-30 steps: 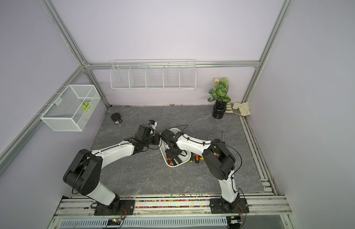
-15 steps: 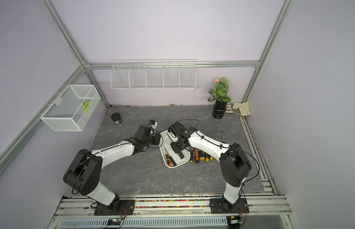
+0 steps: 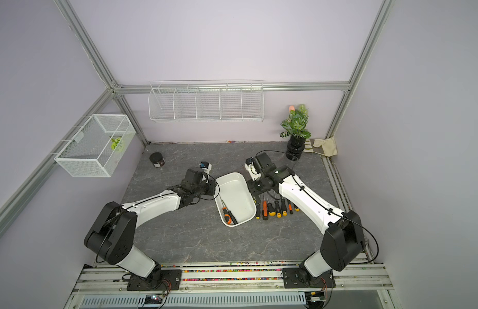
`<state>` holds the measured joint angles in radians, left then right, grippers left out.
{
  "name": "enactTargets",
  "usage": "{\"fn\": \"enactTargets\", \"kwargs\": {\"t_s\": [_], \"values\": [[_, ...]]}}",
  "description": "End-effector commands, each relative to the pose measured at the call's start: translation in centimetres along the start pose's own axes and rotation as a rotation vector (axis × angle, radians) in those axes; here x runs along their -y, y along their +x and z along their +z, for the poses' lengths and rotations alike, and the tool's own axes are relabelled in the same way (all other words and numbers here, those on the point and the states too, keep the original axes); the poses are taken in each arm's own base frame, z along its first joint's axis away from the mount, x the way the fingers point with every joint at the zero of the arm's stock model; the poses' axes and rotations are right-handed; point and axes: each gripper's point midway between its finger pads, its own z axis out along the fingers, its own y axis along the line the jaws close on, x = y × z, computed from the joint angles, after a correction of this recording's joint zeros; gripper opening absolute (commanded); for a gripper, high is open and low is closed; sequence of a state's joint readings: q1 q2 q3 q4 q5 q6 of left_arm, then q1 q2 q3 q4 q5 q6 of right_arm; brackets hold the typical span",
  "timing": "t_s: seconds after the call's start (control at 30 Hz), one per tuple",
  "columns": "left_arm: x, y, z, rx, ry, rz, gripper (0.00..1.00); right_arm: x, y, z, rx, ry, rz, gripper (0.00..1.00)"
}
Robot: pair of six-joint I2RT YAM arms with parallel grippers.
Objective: Take out the screwdriver from the storage box
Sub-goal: Pick up the screwdriver from the storage box, then place the screwdriver at the center of the board.
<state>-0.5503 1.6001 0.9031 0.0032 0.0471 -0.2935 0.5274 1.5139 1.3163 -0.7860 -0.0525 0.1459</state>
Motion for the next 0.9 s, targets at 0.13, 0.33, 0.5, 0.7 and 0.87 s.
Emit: {"fn": "enactTargets", "kwargs": {"t_s": [0.13, 0.33, 0.5, 0.7, 0.87], "values": [[0.4, -1.2, -0.7, 0.049, 0.014, 0.021, 0.0, 8.0, 3.1, -1.4, -0.107, 0.203, 0.067, 0.0], [0.6, -1.1, -0.6, 0.051, 0.024, 0.017, 0.0, 16.4, 4.9, -1.5, -0.114, 0.361, 0.247, 0.0], [0.5, -0.7, -0.2, 0.043, 0.028, 0.02, 0.0, 21.1, 5.8, -1.3, -0.089, 0.485, 0.341, 0.0], [0.4, -0.5, -0.3, 0.044, 0.027, 0.026, 0.0, 24.9, 6.6, -0.8, -0.11, 0.573, 0.393, 0.0], [0.5, -0.7, -0.5, 0.053, 0.038, 0.023, 0.0, 26.5, 8.1, 0.9, -0.171, 0.562, 0.44, 0.0]]}}
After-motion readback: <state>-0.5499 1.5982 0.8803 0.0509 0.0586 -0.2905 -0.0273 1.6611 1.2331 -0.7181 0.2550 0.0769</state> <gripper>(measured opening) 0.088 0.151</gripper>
